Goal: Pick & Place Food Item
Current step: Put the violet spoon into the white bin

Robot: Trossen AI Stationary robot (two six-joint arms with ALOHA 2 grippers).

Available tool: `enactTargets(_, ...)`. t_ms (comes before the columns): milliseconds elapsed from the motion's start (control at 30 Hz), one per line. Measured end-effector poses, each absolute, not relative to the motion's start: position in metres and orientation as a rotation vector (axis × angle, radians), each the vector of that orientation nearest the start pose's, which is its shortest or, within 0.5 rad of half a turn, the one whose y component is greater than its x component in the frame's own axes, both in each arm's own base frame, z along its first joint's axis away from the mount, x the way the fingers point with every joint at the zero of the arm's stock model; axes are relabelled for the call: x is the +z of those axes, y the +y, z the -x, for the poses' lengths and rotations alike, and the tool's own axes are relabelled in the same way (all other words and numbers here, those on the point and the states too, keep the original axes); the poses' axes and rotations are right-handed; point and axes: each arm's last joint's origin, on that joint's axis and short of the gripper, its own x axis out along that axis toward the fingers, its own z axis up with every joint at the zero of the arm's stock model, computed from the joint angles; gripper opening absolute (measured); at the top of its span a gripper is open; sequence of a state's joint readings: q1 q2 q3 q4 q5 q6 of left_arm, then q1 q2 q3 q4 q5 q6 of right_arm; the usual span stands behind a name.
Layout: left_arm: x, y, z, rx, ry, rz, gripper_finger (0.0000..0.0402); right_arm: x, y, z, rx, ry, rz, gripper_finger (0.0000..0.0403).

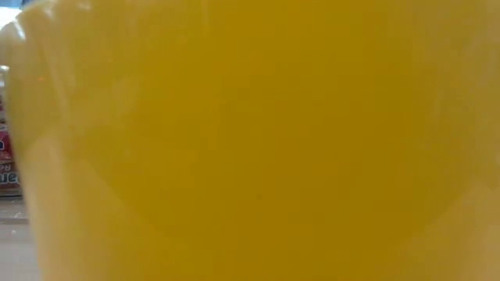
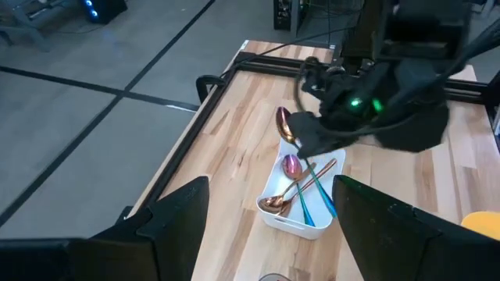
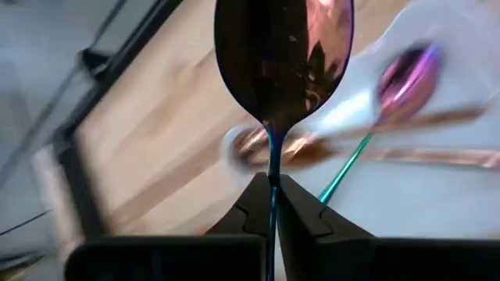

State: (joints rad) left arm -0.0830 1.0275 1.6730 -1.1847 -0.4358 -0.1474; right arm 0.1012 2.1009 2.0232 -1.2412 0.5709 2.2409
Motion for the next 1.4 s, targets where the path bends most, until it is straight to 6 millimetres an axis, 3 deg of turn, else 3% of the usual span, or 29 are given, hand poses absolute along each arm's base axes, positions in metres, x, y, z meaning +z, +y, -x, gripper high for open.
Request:
enactTargets(233,0.477,0.002,-0.124,0.382,0.496,0.004,0.0265,0.28,0.015,-0.408,-1.602,0.308,-1.315,0.0002)
enactTargets(333,0.477,0.002,-0.124,0.382,0.497,0.004,0.0265,0.281,0.012,-0.407,-1.609,0.269,-1.284,0.0002)
enactTargets(433,0.477,0.002,-0.124,0.382,0.497,0.004,0.0265,0.28,0.008,-0.409,-1.608,0.251,-1.295,0.0001)
enactTargets(733,0.477,0.002,-0.123,0.382,0.495,0.004,0.0265,0.246,0.011,-0.431,-1.613,0.204,-1.266,0.0001)
enactTargets(1400,0.477,0.002,-0.12,0.381,0.489,0.006,0.0265,0.245,0.018,-0.435,-1.568,0.135,-1.262,0.0027)
